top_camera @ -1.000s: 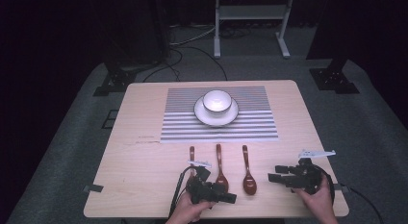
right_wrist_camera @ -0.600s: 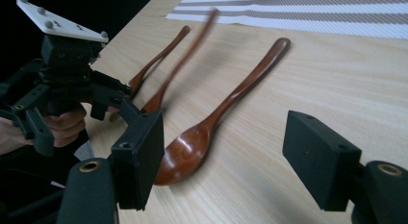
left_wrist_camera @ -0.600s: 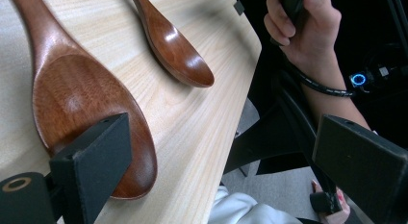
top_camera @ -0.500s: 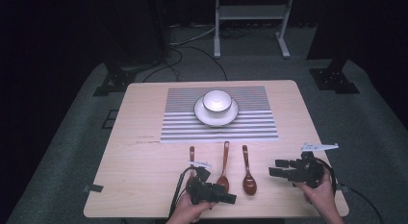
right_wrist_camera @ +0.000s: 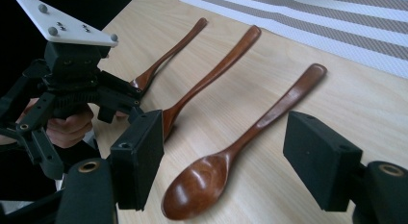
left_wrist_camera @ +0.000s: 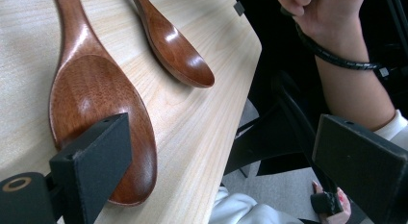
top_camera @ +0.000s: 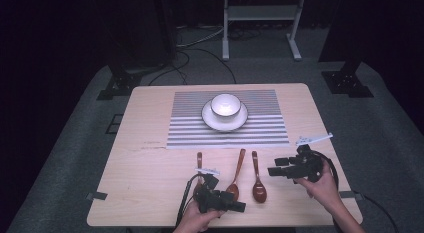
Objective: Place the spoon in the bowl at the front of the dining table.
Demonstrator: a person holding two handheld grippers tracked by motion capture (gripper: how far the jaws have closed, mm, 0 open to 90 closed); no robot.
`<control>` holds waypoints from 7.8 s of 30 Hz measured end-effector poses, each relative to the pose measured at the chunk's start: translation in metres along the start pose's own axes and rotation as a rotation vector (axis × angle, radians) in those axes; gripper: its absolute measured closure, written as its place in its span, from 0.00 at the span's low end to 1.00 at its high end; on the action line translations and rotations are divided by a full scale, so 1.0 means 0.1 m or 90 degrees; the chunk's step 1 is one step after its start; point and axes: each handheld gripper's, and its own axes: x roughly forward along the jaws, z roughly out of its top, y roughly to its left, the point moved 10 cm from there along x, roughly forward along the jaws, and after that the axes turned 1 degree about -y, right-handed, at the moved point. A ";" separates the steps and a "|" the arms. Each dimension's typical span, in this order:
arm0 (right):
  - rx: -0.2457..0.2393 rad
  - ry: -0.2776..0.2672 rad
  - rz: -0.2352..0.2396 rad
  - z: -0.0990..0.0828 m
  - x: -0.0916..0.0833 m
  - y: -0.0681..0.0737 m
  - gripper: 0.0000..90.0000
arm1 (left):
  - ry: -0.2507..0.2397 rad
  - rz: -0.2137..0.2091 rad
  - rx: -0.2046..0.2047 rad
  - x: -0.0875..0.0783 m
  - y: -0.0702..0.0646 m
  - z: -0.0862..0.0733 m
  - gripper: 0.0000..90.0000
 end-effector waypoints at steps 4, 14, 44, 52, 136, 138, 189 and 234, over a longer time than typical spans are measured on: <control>-0.005 0.016 0.004 0.06 0.07 0.04 0.33 | 0.000 0.000 0.001 0.00 0.00 0.00 0.06; -0.022 0.041 0.011 0.21 0.24 0.10 0.33 | 0.000 -0.002 0.001 0.01 -0.01 0.00 0.06; -0.039 0.095 0.007 0.50 0.62 0.10 0.32 | -0.003 -0.005 0.000 0.00 0.00 0.00 0.06; -0.034 0.102 0.006 0.53 0.71 0.07 0.33 | -0.002 -0.006 0.000 0.00 0.00 0.00 0.06; 0.006 0.139 0.002 0.69 1.26 -0.01 0.77 | -0.002 0.004 0.003 0.00 0.00 -0.01 0.06; 0.004 0.139 0.004 0.70 1.25 0.00 0.78 | -0.004 0.003 0.002 0.00 0.00 -0.01 0.06; 0.095 0.045 0.024 1.46 0.84 -0.09 0.93 | -0.044 0.024 0.015 -0.22 0.03 0.11 0.06; 0.181 -0.070 -0.032 2.05 0.71 -0.48 0.93 | -0.050 0.022 0.018 -0.24 0.03 0.12 0.06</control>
